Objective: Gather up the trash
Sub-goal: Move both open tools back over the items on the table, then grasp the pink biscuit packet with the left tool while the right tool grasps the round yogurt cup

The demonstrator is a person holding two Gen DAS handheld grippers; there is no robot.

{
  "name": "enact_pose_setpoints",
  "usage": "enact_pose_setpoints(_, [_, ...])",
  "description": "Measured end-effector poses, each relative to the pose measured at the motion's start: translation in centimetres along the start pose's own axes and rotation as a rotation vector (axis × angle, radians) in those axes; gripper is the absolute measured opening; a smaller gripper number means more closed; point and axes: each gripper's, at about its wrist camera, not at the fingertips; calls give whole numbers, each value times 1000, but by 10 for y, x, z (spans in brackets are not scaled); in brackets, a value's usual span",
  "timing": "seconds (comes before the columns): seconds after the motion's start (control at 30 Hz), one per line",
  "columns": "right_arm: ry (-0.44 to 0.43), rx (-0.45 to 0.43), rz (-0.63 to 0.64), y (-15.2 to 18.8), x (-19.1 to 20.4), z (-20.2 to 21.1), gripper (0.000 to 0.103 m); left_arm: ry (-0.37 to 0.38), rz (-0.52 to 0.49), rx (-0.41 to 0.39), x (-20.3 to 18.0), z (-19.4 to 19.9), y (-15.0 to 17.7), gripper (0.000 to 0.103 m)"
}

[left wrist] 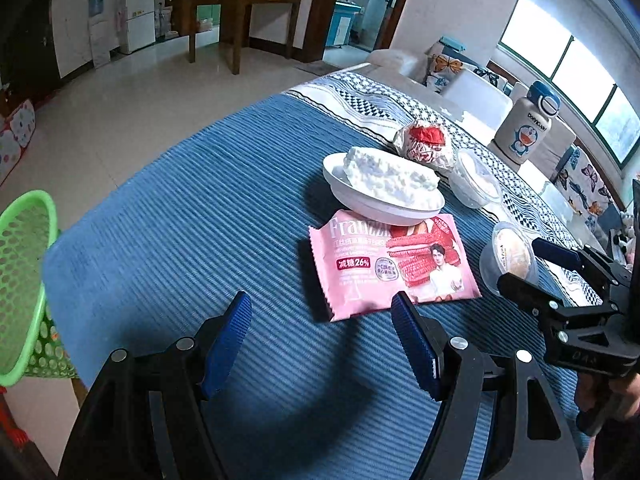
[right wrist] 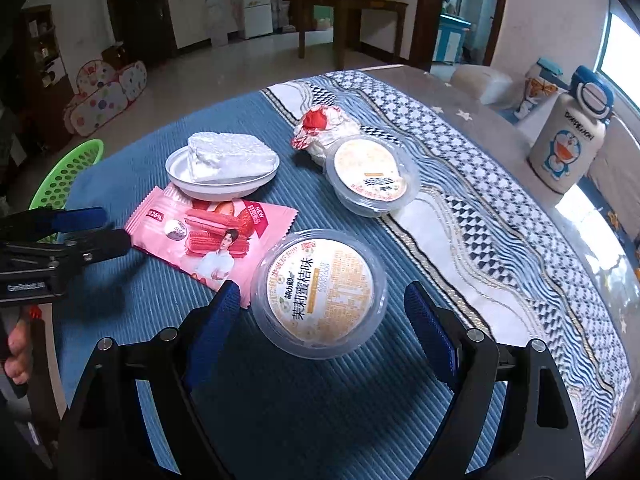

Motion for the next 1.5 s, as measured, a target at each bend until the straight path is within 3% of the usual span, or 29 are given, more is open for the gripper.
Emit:
enact_pose_setpoints(0.2, [4, 6, 10, 0, -1, -4, 82, 21, 4, 17, -4, -12, -4, 66])
enact_pose_setpoints(0.27, [-7, 12, -3, 0, -5, -5, 74, 26, 0, 19, -6, -14, -4, 62])
enact_pose_setpoints(0.33, [-23, 15, -17, 1, -7, -6, 73, 26, -5, 21, -9, -16, -3, 59])
enact_pose_setpoints(0.57, [-22, 5, -17, 2, -7, -2, 69, 32, -5, 17, -16, -20, -4, 36])
enact_pose_setpoints(0.73, [-24, -8, -22, 4, -7, 5, 69, 19, -1, 4, -17, -17, -4, 27])
enact_pose_setpoints(0.8, [-26, -13, -23, 5, -5, 9, 69, 13, -1, 5, -15, -15, -4, 16])
enact_pose_setpoints(1.07, [-43, -39, -6, 6, 8, 24, 69, 23, 0, -9, -11, 1, 5, 12])
enact_pose_setpoints(1.5, [-103, -75, 33, -5, 52, 39, 69, 11, 15, -79, 19, 57, 26, 9])
Point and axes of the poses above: each gripper's, at about its wrist camera, not at the fingertips, and z roughly against the way its jaws point, x to its left, y to its underside, and after that the axes turned 1 degree about x, right-handed
